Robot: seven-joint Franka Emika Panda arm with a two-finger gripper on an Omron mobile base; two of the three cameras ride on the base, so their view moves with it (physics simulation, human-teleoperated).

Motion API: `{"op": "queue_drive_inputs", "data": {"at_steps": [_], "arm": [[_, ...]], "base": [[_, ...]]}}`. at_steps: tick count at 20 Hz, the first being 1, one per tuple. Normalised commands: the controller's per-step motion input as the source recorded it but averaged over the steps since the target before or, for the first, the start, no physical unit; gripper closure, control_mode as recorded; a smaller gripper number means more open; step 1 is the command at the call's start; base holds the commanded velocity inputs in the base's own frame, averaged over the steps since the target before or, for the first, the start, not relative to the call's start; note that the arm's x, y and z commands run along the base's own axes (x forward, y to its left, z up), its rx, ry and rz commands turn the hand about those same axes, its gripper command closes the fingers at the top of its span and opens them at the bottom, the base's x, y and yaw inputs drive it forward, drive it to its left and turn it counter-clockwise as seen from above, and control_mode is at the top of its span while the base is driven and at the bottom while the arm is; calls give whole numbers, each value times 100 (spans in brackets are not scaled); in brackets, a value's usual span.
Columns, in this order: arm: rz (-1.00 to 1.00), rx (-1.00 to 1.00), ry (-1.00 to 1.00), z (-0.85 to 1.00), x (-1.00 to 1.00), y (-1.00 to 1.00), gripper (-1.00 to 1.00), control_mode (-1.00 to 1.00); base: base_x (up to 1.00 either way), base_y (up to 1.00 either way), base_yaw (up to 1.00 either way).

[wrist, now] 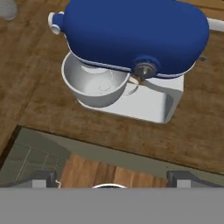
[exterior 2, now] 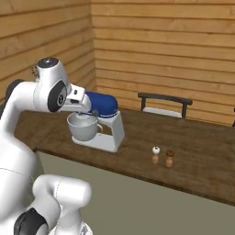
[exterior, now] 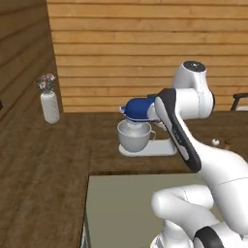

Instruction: Navigate to the stand mixer.

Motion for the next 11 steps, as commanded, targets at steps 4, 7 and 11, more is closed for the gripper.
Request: {"op": "queue_drive_inputs", "data": {"at_steps": [4,7,11], "arm": [[-5,0,2,0,72,0,-100,-100],[-3,0,0,0,72,0,-100,-100],[-1,0,0,-9,61,0,-100,-100]], "base": [[0,0,0],[0,0,0],[0,0,0]]}}
